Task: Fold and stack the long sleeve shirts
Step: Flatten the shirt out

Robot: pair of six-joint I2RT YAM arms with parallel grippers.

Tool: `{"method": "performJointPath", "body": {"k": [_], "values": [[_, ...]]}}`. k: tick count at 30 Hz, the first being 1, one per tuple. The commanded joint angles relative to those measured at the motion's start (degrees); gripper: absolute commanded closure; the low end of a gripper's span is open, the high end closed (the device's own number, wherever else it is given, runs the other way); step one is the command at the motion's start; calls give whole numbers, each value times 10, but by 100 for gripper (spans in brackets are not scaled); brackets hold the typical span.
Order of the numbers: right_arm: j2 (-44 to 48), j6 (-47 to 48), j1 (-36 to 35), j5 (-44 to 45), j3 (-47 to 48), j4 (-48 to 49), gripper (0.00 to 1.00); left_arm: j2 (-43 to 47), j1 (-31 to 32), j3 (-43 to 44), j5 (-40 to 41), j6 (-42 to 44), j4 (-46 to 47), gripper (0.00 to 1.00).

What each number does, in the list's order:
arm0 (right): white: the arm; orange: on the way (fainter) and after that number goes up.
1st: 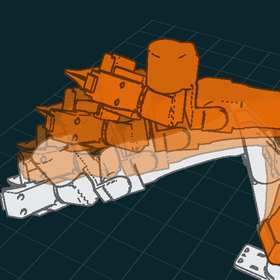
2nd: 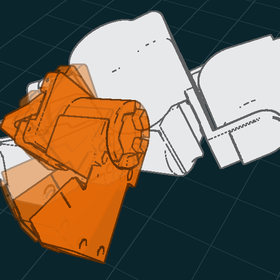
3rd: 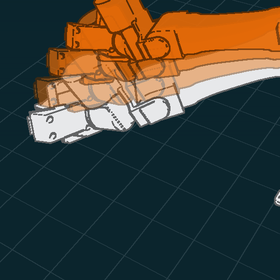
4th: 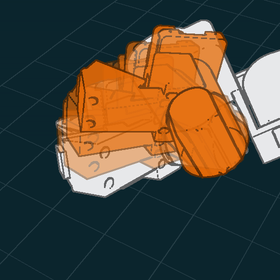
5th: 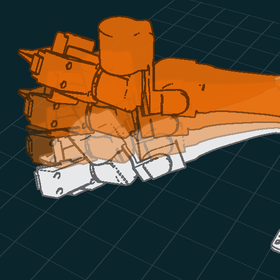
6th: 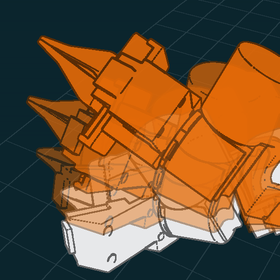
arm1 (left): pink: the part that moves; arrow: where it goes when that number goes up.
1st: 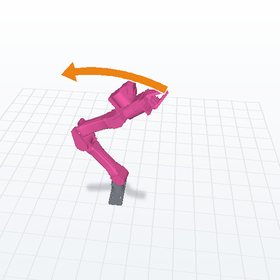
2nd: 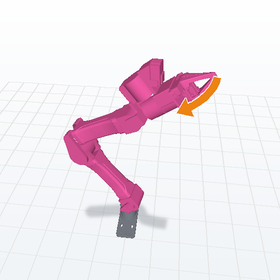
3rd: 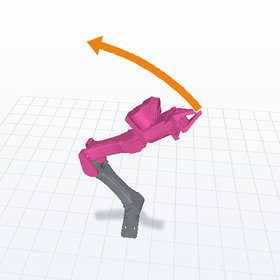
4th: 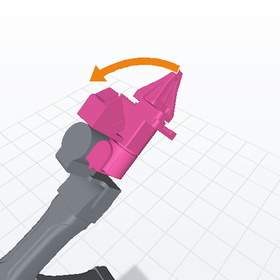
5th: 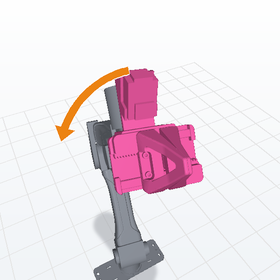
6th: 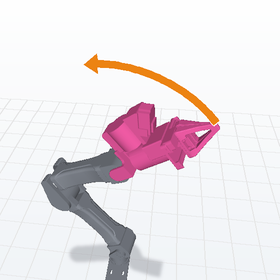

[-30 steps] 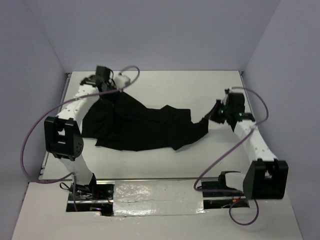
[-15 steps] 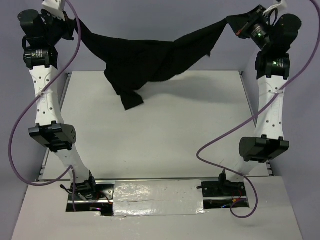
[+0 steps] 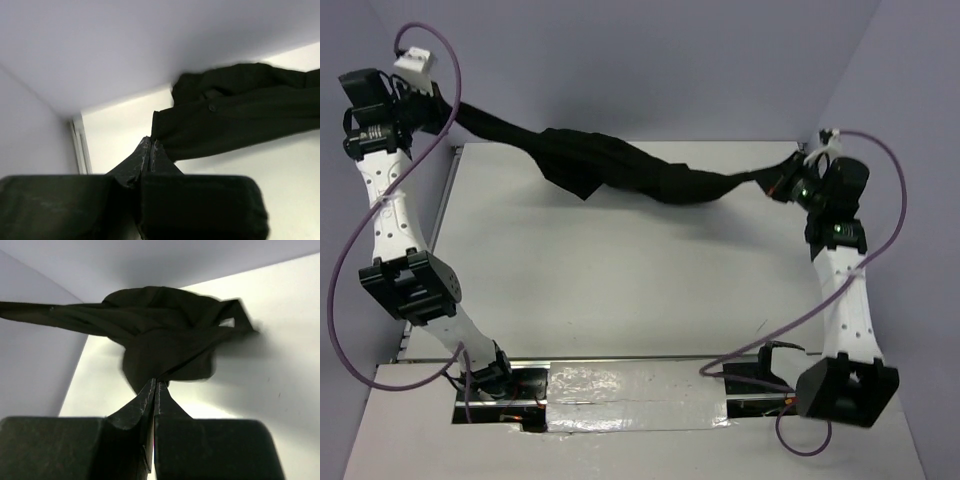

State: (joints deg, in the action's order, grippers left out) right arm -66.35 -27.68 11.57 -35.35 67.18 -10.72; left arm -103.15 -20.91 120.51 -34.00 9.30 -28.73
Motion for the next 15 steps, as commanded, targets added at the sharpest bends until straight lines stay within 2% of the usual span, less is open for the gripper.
{"method": "performJointPath", "body": {"k": [1, 5, 9, 12, 13, 15], "values": [[113, 32, 2, 7, -130, 9, 100, 84, 1, -109, -32, 98, -114, 100], [192, 29, 3, 41, -274, -32, 100, 124, -1, -238, 26, 185, -216, 100], [267, -18, 3, 50, -407, -54, 100, 157, -6, -381, 72, 201, -194, 100], [289, -45, 3, 96, -456, -97, 97, 150, -6, -424, 129, 170, -139, 100], [290, -52, 3, 128, -463, -113, 97, 134, -6, -425, 132, 153, -131, 100], [281, -60, 2, 134, -466, -110, 98, 116, -5, -403, 114, 137, -122, 100]]}}
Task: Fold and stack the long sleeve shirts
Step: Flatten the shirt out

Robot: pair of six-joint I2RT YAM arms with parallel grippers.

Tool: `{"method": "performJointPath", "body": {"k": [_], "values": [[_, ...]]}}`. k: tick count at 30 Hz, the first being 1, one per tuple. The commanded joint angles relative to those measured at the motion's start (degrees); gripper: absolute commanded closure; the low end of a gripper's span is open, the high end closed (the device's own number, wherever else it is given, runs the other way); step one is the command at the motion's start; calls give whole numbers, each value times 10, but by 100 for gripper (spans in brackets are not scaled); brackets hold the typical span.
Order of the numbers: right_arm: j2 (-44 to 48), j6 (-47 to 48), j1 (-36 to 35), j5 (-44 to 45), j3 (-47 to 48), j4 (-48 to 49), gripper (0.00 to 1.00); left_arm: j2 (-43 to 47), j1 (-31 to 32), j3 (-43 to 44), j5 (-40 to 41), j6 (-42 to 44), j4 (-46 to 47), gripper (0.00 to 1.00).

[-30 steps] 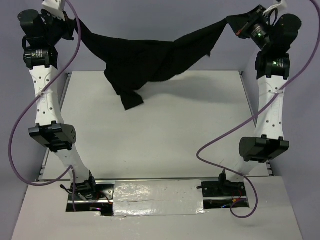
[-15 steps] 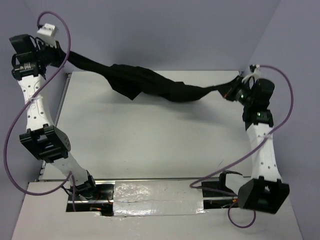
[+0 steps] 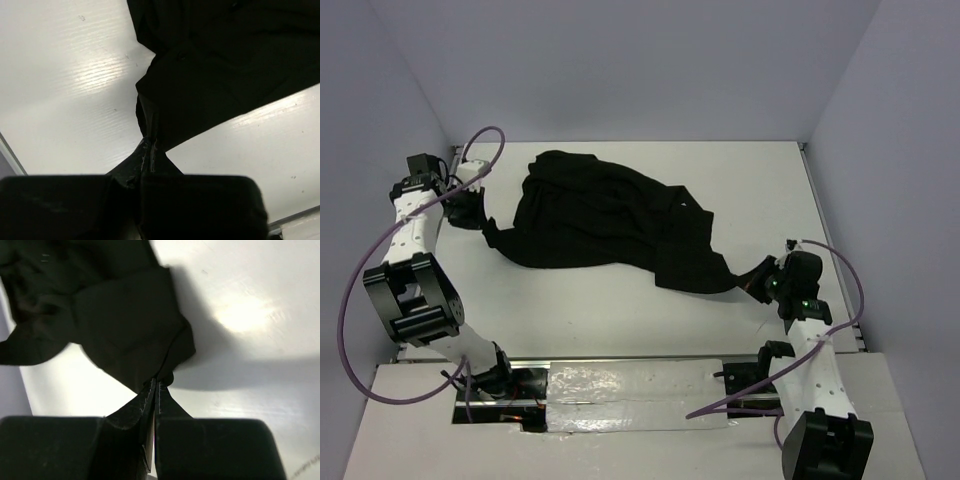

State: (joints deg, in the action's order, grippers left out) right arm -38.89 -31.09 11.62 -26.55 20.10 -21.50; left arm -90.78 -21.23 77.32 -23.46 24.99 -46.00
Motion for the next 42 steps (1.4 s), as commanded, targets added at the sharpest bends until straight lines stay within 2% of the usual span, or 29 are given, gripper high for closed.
{"method": "performJointPath", "body": {"k": [1, 5, 7, 10, 14, 17, 19, 22, 24, 25, 26, 27, 28, 29, 31, 32, 33, 34, 37, 39, 40, 41, 42], "values": [[2, -27, 2, 47, 8, 4, 100, -25, -1, 41, -2, -36, 52, 100], [-32, -18, 2, 62, 70, 3, 100, -51, 20, 128, -47, -75, 64, 100], [-36, 6, 2, 49, 104, 20, 100, -53, 26, 159, -86, -107, 93, 100], [-49, 37, 2, 33, 182, 27, 100, -59, 36, 217, -92, -169, 165, 100], [-122, 53, 3, 46, 252, 12, 100, -115, 79, 296, -34, -188, 192, 100], [-173, 39, 3, 38, 239, 33, 100, -172, 105, 326, 9, -212, 226, 100], [-195, 28, 4, 61, 226, 52, 100, -218, 119, 336, 36, -228, 246, 100], [-233, 9, 8, 93, 213, 66, 100, -302, 149, 396, 97, -239, 249, 100], [-266, -5, 16, 98, 216, 68, 99, -385, 161, 480, 121, -227, 205, 81], [-278, -5, 21, 103, 222, 65, 92, -413, 168, 518, 133, -218, 180, 70], [-303, -5, 28, 107, 238, 59, 81, -442, 181, 588, 141, -205, 154, 49], [-316, 1, 31, 112, 252, 49, 51, -480, 188, 613, 160, -184, 108, 44], [-326, 9, 31, 116, 267, 24, 42, -486, 195, 628, 165, -176, 93, 38], [-336, 20, 30, 126, 296, 9, 37, -484, 196, 618, 161, -167, 84, 33], [-319, 43, 30, 146, 315, -24, 34, -423, 192, 560, 150, -165, 99, 31], [-307, 49, 26, 164, 322, -31, 33, -390, 190, 475, 146, -156, 114, 30], [-294, 54, 25, 170, 322, -42, 32, -316, 189, 429, 135, -149, 133, 29], [-268, 63, 24, 174, 316, -47, 31, -281, 189, 332, 131, -138, 172, 4], [-228, 71, 23, 177, 300, -65, 30, -165, 198, 213, 87, -57, 201, 7], [-218, 70, 22, 160, 275, -66, 30, -114, 212, 116, 76, 69, 192, 16], [-213, 68, 21, 153, 268, -67, 30, -101, 245, 80, 92, 117, 192, 21], [-214, 63, 21, 144, 257, -65, 30, -87, 257, 8, 101, 212, 198, 28], [-216, 60, 19, 138, 251, -65, 30, -69, 268, -24, 115, 248, 208, 30]]}}
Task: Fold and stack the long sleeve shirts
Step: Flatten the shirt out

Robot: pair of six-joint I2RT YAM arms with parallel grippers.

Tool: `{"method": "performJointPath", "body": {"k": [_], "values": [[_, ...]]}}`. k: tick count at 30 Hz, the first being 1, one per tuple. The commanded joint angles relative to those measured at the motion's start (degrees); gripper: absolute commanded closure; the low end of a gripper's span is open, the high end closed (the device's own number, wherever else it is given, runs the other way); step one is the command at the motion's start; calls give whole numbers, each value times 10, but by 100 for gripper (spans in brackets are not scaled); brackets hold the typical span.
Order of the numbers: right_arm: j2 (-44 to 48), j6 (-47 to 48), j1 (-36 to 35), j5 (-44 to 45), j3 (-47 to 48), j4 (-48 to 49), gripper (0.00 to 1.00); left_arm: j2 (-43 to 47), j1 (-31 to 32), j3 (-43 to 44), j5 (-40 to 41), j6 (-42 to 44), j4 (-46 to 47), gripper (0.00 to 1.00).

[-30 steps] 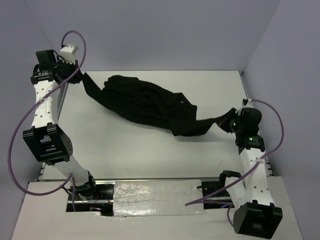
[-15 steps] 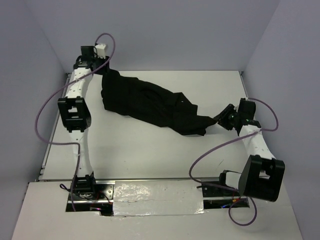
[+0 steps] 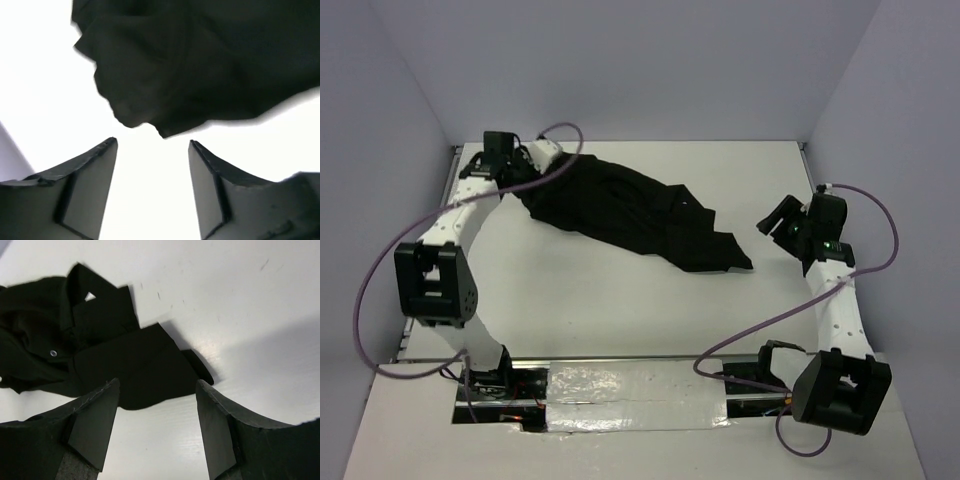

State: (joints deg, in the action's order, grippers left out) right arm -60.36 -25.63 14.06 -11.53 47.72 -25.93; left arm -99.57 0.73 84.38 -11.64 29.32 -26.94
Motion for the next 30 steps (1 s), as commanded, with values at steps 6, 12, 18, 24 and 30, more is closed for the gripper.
{"method": "performJointPath", "body": {"k": [6, 12, 18, 24, 30], "values": [[-32, -11, -15, -25, -54, 0, 30, -1, 80, -143, 43, 234, 79, 19], [-101, -13, -20, -22, -58, 32, 29, -38, 116, -155, 59, 267, 119, 12], [-191, -35, -20, -30, -53, 75, 27, -74, 139, -198, 110, 256, 207, 10], [-246, -24, -20, -64, -48, 102, 73, -88, 136, -176, 114, 211, 215, 68], [-214, 7, -20, -65, -36, 91, 100, -45, 112, -150, 99, 164, 152, 100]]}}
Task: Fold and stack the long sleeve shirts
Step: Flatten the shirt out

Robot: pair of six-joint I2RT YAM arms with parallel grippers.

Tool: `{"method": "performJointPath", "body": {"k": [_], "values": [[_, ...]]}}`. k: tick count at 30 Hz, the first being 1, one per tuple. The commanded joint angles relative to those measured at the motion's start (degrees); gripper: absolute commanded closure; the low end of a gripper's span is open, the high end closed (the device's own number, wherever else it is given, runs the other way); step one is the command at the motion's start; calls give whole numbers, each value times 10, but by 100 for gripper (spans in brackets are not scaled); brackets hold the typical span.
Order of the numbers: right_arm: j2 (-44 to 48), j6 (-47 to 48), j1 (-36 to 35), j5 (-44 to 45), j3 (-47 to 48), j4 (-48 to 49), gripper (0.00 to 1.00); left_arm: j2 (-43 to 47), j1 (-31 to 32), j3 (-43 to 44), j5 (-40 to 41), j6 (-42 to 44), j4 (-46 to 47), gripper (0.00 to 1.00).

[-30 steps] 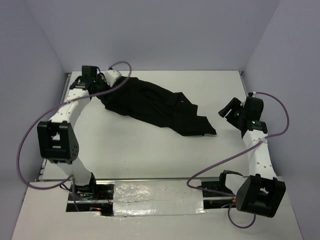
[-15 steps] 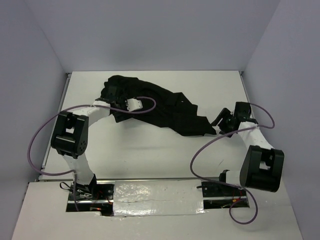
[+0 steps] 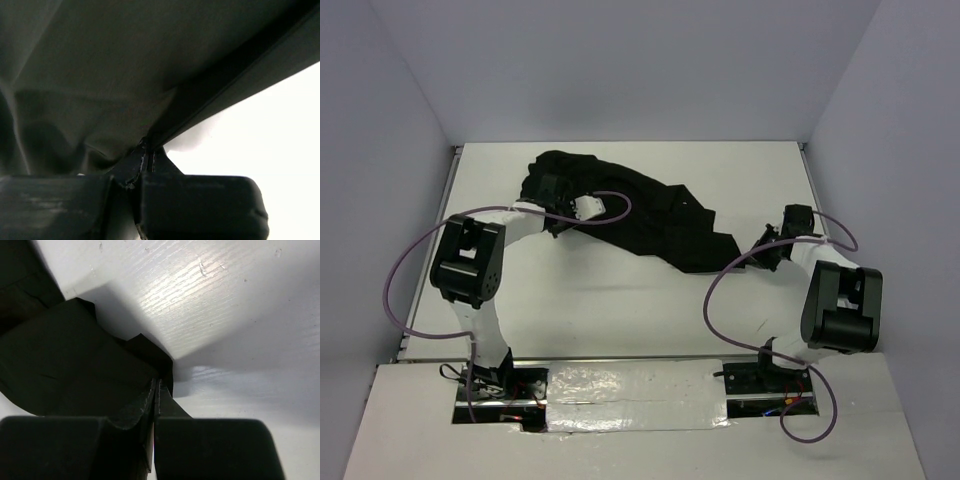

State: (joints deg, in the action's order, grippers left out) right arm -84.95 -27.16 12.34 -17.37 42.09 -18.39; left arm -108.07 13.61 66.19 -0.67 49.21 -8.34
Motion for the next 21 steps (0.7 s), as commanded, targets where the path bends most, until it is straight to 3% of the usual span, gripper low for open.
{"method": "performJointPath", "body": {"k": [1, 6, 12, 21], "values": [[42, 25, -3, -8, 26, 13, 100, 46, -23, 40, -14, -47, -49, 100], [111, 39, -4, -18, 42, -4, 100, 104, -67, 110, -67, -76, -181, 100], [175, 42, -5, -20, 14, -30, 100, 161, -79, 127, -94, -44, -331, 100], [294, 48, -6, -38, 42, -81, 100, 210, -79, 173, -113, -33, -470, 100]]}}
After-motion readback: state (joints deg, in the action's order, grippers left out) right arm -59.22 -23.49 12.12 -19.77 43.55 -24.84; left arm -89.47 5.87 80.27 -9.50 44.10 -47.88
